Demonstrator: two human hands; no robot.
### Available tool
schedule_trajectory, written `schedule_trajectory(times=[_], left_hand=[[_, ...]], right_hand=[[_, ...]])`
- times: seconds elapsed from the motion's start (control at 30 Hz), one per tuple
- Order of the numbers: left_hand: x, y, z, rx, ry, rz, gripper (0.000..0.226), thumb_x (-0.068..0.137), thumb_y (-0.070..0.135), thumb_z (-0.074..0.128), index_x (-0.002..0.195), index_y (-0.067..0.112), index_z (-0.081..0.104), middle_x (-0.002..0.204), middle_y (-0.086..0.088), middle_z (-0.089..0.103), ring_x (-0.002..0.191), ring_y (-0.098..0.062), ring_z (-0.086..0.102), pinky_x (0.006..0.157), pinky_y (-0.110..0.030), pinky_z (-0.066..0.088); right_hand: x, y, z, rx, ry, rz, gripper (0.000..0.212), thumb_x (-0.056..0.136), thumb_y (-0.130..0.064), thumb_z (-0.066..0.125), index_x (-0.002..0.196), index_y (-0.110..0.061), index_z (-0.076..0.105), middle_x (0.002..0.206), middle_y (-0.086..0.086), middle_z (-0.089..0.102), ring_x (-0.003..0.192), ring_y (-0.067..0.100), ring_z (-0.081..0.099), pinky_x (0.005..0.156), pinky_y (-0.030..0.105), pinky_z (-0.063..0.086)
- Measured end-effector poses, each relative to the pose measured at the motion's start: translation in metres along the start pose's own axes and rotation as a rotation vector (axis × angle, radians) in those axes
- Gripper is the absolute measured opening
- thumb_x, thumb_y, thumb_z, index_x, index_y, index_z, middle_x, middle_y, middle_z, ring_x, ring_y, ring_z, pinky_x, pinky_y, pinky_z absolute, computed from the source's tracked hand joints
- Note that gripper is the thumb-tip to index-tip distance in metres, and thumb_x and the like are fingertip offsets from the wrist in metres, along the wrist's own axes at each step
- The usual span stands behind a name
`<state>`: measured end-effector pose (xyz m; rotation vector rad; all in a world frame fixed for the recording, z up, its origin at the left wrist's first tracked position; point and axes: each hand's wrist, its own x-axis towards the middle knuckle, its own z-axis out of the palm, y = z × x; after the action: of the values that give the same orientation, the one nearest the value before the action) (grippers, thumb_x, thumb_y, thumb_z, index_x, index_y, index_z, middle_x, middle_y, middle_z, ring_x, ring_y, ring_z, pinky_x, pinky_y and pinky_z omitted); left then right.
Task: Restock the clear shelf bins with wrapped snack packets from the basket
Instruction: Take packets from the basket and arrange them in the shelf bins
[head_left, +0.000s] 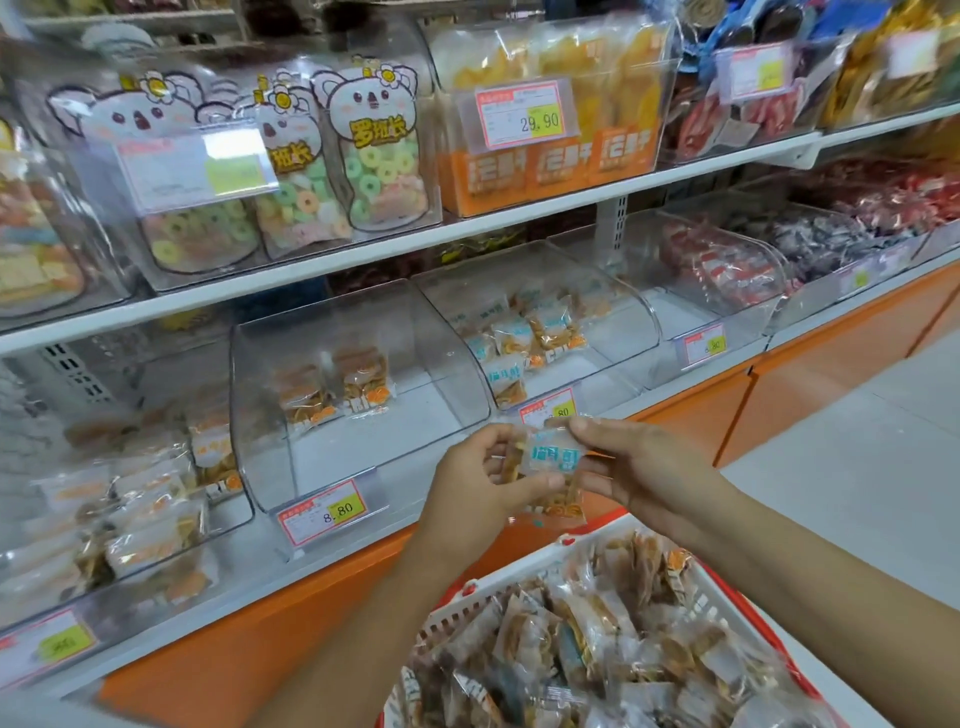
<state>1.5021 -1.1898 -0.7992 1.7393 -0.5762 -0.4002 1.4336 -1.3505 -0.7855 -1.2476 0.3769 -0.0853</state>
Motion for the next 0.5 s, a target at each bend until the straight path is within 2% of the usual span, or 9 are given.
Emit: schedule_trajectory(times=[0.03, 0.1, 0.13, 0.2, 0.27, 0.3, 0.4, 0.5], left_hand=[[0.005, 0.004, 0.001, 0.011, -0.006, 0.019, 0.042, 0.071, 0.019, 0.082, 0.105, 0.027, 0.058, 0.096, 0.011, 0.067, 0.085, 0.0, 0.067, 0.066, -0.017, 0.055], [0.017, 0.013, 0.005, 0.003, -0.019, 0.044, 0.045, 0.07, 0.017, 0.083, 0.105, 0.024, 0.056, 0.096, 0.013, 0.066, 0.083, 0.006, 0.065, 0.064, -0.015, 0.053], [0.024, 0.018, 0.007, -0.006, -0.024, 0.055, 0.044, 0.07, 0.017, 0.083, 0.104, 0.023, 0.057, 0.096, 0.012, 0.066, 0.083, 0.005, 0.065, 0.066, -0.016, 0.055], [0.04, 0.027, 0.011, -0.008, -0.008, 0.095, 0.039, 0.07, 0.018, 0.083, 0.1, 0.022, 0.059, 0.095, 0.009, 0.068, 0.084, 0.002, 0.066, 0.072, -0.018, 0.056], [0.06, 0.034, 0.011, -0.03, 0.041, 0.104, 0.038, 0.072, 0.018, 0.082, 0.104, 0.019, 0.061, 0.095, 0.008, 0.068, 0.085, 0.0, 0.066, 0.076, -0.018, 0.055], [0.071, 0.037, 0.01, -0.05, 0.066, 0.092, 0.039, 0.073, 0.018, 0.081, 0.106, 0.018, 0.06, 0.096, 0.007, 0.068, 0.086, -0.004, 0.067, 0.078, -0.023, 0.057], [0.107, 0.046, 0.001, 0.027, 0.039, 0.084, 0.032, 0.076, 0.018, 0.079, 0.1, 0.023, 0.059, 0.099, 0.008, 0.067, 0.091, -0.01, 0.067, 0.076, -0.032, 0.059], [0.139, 0.056, -0.01, 0.074, -0.074, 0.094, 0.037, 0.076, 0.018, 0.079, 0.107, 0.022, 0.059, 0.105, 0.008, 0.068, 0.094, -0.006, 0.067, 0.081, -0.024, 0.055]], right_hand=[[0.004, -0.003, -0.002, 0.037, 0.027, -0.011, 0.019, 0.092, -0.016, 0.057, 0.092, -0.005, 0.073, 0.092, 0.015, 0.073, 0.081, 0.022, 0.071, 0.065, 0.026, 0.06], [0.014, -0.01, -0.005, 0.085, 0.115, -0.03, 0.02, 0.09, -0.016, 0.06, 0.082, -0.006, 0.075, 0.086, 0.013, 0.074, 0.083, 0.025, 0.068, 0.074, 0.031, 0.057], [0.02, -0.013, -0.007, 0.101, 0.161, -0.047, 0.024, 0.09, -0.017, 0.061, 0.074, -0.008, 0.076, 0.082, 0.011, 0.073, 0.08, 0.024, 0.067, 0.079, 0.033, 0.054], [0.032, -0.021, -0.01, 0.103, 0.188, -0.109, 0.03, 0.091, -0.022, 0.06, 0.069, -0.011, 0.077, 0.078, 0.007, 0.073, 0.071, 0.018, 0.067, 0.073, 0.03, 0.054], [0.042, -0.032, -0.013, 0.0, 0.091, -0.162, 0.02, 0.087, -0.028, 0.063, 0.083, -0.013, 0.075, 0.086, 0.005, 0.073, 0.074, 0.014, 0.068, 0.065, 0.023, 0.055], [0.048, -0.04, -0.016, -0.093, 0.025, -0.16, 0.02, 0.082, -0.03, 0.065, 0.088, -0.013, 0.073, 0.088, 0.004, 0.073, 0.077, 0.013, 0.068, 0.067, 0.02, 0.054], [0.071, -0.067, -0.026, -0.297, -0.073, -0.138, 0.009, 0.079, -0.018, 0.07, 0.081, -0.009, 0.068, 0.081, 0.004, 0.07, 0.078, 0.013, 0.066, 0.074, 0.019, 0.052], [0.107, -0.093, -0.031, -0.394, -0.077, -0.156, 0.005, 0.085, -0.01, 0.067, 0.082, -0.007, 0.068, 0.081, 0.003, 0.07, 0.078, 0.012, 0.065, 0.078, 0.021, 0.054]])
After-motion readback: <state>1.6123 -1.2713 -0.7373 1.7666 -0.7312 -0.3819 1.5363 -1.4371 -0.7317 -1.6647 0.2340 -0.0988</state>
